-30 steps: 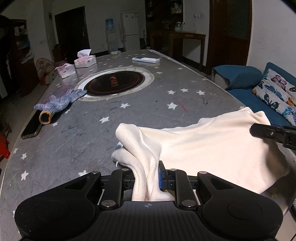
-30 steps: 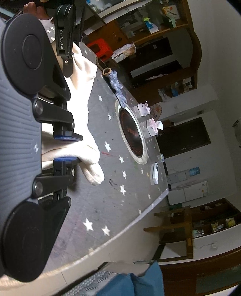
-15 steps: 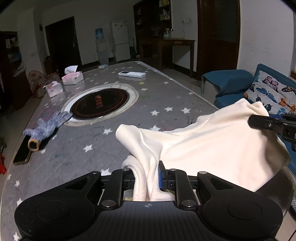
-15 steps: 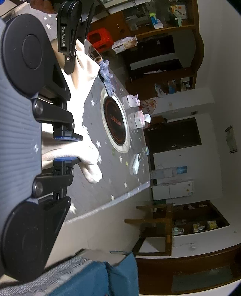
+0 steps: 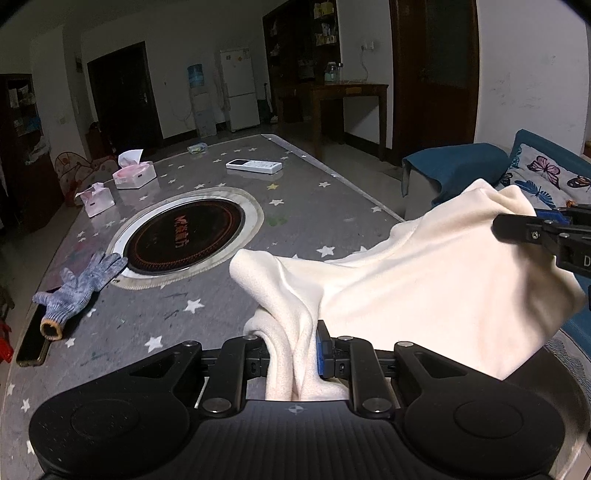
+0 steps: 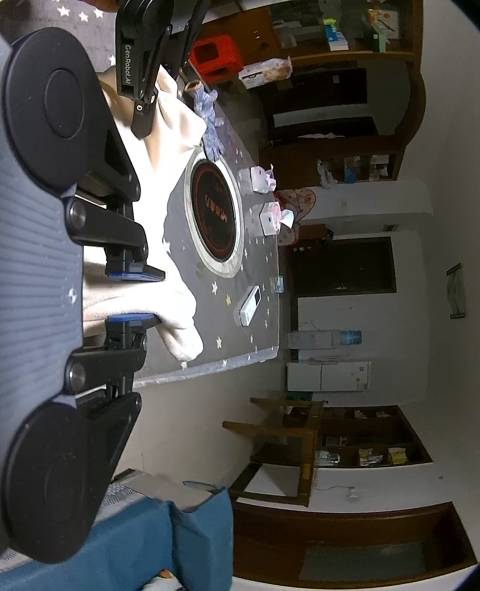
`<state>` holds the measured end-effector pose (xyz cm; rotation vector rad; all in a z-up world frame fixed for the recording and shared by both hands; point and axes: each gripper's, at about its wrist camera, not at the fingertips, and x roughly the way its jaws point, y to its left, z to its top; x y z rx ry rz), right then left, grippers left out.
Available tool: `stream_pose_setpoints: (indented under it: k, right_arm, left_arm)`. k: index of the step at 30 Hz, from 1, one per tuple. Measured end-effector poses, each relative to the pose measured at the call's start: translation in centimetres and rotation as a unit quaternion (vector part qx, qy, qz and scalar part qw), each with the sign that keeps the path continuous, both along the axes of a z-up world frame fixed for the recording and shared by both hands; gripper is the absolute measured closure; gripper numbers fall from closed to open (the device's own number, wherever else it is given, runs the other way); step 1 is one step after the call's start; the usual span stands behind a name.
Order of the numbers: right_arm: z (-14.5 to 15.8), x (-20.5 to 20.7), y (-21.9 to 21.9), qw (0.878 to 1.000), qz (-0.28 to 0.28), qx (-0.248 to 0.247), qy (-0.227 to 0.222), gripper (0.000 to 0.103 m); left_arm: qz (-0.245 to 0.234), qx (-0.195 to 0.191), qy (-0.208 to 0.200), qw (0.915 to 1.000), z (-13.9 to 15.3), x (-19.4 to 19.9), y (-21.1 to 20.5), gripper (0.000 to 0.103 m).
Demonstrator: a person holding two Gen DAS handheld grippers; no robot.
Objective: Fold clothes
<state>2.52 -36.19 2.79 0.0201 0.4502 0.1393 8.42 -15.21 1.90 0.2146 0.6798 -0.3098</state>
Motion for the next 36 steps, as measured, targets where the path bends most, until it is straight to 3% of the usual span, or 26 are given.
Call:
stream_pose_setpoints:
  k: [26, 36]
  right_arm:
    - [-4.9, 4.9, -1.7, 0.997, 0.001, -0.016, 0.077, 0.088]
    - [-7.0, 6.0, -2.1, 0.993, -0.009, -0.018, 0.116, 0.085]
  left_arm:
    - [0.010, 0.014, 0.064, 0.9978, -4.8, 3.8, -1.2, 0.079]
    - [0.018, 0.022, 0.068, 0.9973, -5.5, 4.1, -0.7, 0.061]
